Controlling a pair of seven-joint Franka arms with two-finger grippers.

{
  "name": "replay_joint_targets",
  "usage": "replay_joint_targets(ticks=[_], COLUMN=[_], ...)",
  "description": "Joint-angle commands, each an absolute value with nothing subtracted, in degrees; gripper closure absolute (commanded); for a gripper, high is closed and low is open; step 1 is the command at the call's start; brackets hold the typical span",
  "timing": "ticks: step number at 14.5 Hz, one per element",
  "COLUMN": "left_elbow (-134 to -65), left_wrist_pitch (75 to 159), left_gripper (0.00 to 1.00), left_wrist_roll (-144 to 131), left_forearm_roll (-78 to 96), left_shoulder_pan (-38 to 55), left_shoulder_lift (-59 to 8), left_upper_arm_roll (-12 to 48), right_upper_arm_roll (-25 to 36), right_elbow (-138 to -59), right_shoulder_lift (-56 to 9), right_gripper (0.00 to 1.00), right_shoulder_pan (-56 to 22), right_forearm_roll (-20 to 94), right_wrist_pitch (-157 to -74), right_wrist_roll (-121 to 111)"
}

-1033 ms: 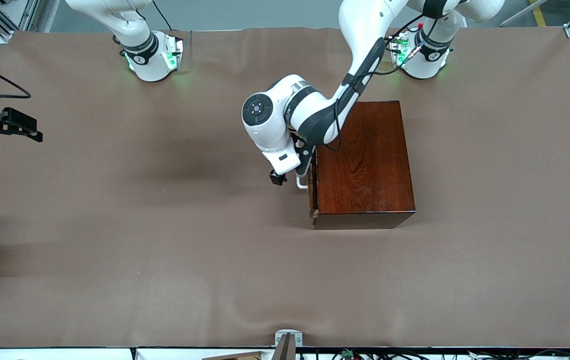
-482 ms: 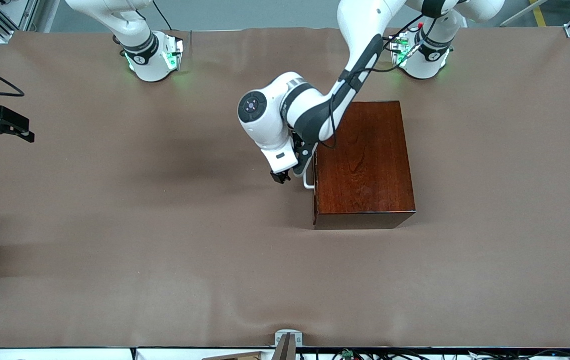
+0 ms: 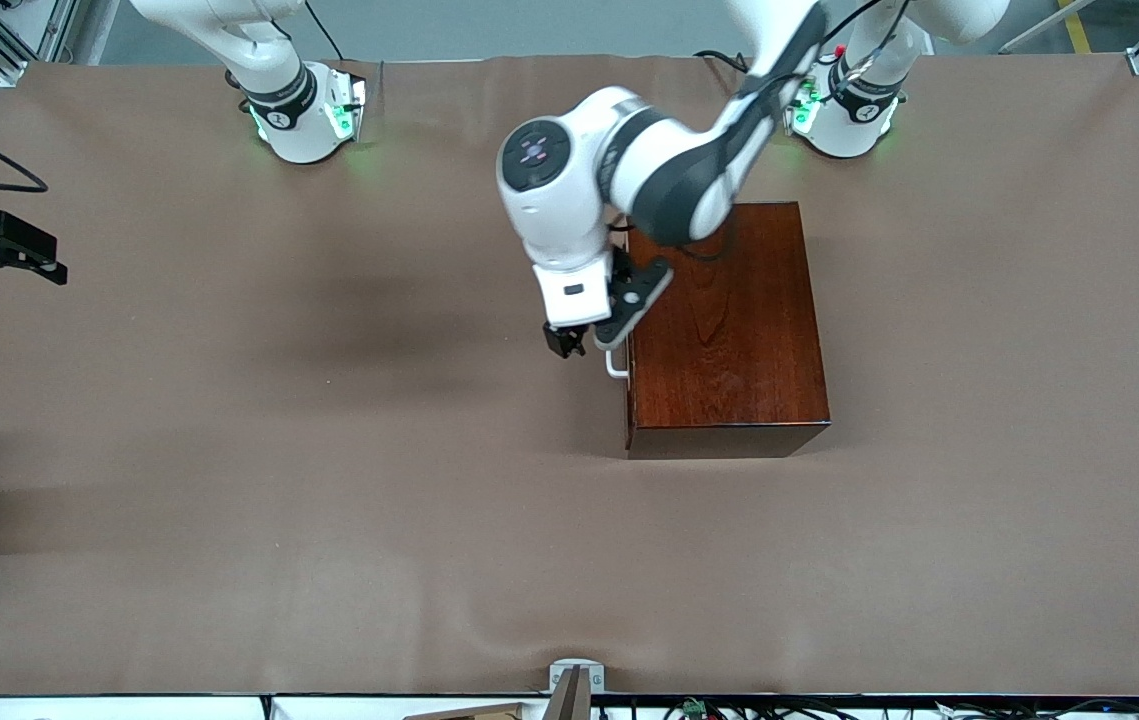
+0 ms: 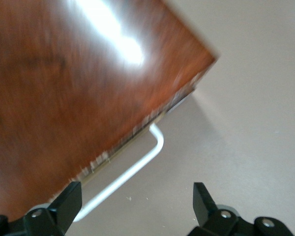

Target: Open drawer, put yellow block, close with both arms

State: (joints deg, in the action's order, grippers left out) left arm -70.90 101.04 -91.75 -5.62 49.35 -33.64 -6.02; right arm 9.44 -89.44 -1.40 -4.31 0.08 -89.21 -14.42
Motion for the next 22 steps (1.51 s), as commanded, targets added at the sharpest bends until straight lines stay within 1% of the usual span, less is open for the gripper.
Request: replay_joint_targets(ticks=[1, 3, 5, 7, 11, 14, 20, 21, 22], left_elbow=[-72.25, -72.51, -72.86, -73.04, -73.21, -73.21, -73.21, -73.65, -75.48], left_wrist_pitch=[97.05, 94.23, 93.34, 93.25, 90.97, 90.79, 88.16, 87.46, 87.45], left_gripper=[0.0, 0.0, 0.0, 0.0, 0.0, 0.0, 0.0, 0.0, 0.0], left_wrist_roll=[-78.27, -67.99, -58.93, -52.68, -41.68, -35.18, -29.11, -27.35, -25.85], left_forearm_roll=[-7.03, -7.21, -7.21, -7.21, -7.21, -6.59, -6.5, -6.59, -6.59], left_shoulder_pan=[46.59, 43.96, 40.54, 38.07, 33.06, 27.7, 21.19, 20.31, 18.91], left_shoulder_lift=[-28.66, -25.33, -22.78, -21.01, -17.94, -15.3, -12.83, -12.66, -11.87], left_upper_arm_roll=[-5.8, -5.8, -5.71, -5.71, -5.71, -5.45, -5.27, -5.27, -4.93], right_upper_arm_roll=[8.88, 8.96, 9.05, 8.97, 8.79, 8.61, 8.61, 8.7, 8.79], right_elbow=[-89.56, -89.56, -89.56, -89.56, -89.56, -89.56, -89.38, -89.38, -89.38], right_shoulder_lift=[-0.44, -0.44, -0.44, -0.44, -0.44, -0.44, -0.44, -0.44, -0.44], right_gripper=[0.0, 0.0, 0.0, 0.0, 0.0, 0.0, 0.0, 0.0, 0.0], right_shoulder_pan=[-3.6, -3.52, -3.43, -2.11, -2.37, -2.72, -2.55, -2.29, -2.11], right_forearm_roll=[-0.97, -0.7, -0.7, -0.18, -0.26, -0.44, -0.7, -0.79, -0.97], right_wrist_pitch=[-89.21, -88.95, -88.51, -88.51, -88.16, -88.15, -88.15, -88.15, -88.15], right_wrist_roll=[-14.85, -14.77, -14.33, -13.45, -13.53, -13.54, -13.45, -13.45, -13.45])
